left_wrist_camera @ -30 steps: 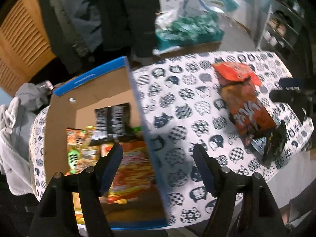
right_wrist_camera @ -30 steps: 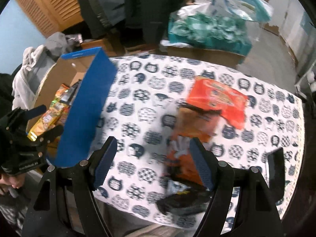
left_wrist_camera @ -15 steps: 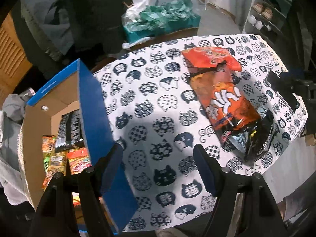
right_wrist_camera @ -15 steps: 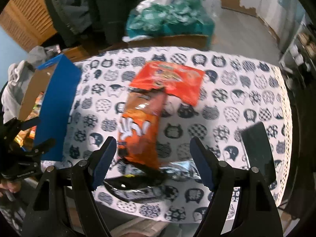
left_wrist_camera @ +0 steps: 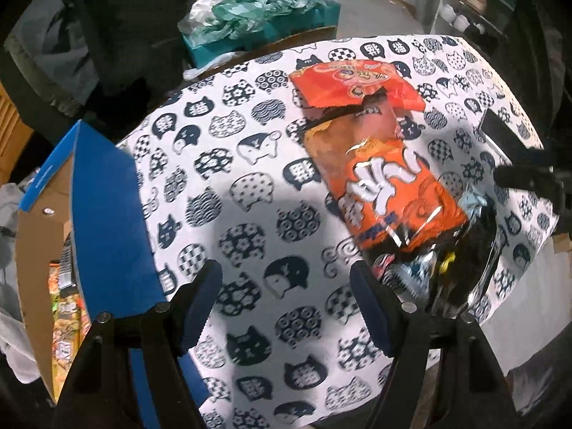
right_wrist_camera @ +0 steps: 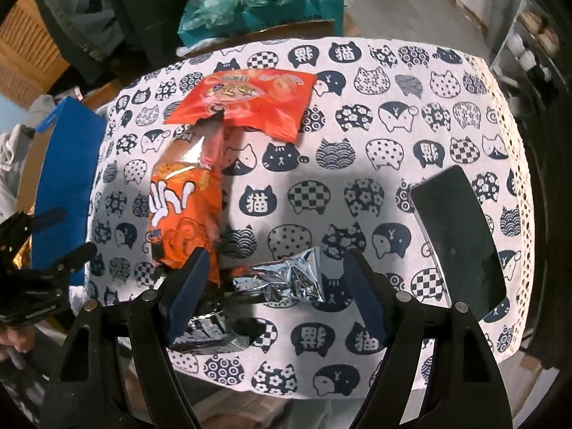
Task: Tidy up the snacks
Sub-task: 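Grasp the orange fries bag with left gripper while right grasps black-and-silver bag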
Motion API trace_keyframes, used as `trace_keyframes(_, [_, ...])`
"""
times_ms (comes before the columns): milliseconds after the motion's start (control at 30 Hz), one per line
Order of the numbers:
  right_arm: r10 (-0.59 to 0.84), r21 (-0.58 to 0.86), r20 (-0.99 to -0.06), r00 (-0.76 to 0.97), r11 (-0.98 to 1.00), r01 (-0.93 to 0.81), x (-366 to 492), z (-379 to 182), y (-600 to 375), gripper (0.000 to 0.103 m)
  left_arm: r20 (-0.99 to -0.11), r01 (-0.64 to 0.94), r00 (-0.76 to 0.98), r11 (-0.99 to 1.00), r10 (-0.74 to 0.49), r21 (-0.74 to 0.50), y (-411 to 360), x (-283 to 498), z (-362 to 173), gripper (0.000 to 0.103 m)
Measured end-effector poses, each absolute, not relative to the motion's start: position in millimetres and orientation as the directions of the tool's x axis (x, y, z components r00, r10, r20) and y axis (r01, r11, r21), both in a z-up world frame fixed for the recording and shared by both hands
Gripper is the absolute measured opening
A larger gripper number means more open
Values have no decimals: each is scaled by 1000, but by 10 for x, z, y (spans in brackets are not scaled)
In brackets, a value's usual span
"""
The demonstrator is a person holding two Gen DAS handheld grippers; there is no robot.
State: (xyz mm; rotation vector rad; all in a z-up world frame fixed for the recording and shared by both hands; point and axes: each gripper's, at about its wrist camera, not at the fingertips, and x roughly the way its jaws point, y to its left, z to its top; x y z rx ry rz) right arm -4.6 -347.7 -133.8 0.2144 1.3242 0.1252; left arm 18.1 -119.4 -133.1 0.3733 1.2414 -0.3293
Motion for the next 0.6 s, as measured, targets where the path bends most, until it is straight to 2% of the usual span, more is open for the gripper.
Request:
trace_keyframes(100, [217, 233, -946, 240, 972, 38, -69, -1358, -3516, 77, -956, 421, 285, 905, -67, 62, -1277, 259, -1344, 81])
trace_keyframes(367, [224, 245, -949, 222, 967, 72, -104, -1488, -3676, 77, -957, 376, 250, 926, -146, -43, -1580, 470, -1390, 82])
trace_keyframes(600, [241, 268, -946, 217, 957, 107, -183, -1558, -3782, 77, -964, 331, 213, 940, -156, -79, -1822, 653, -1539, 83])
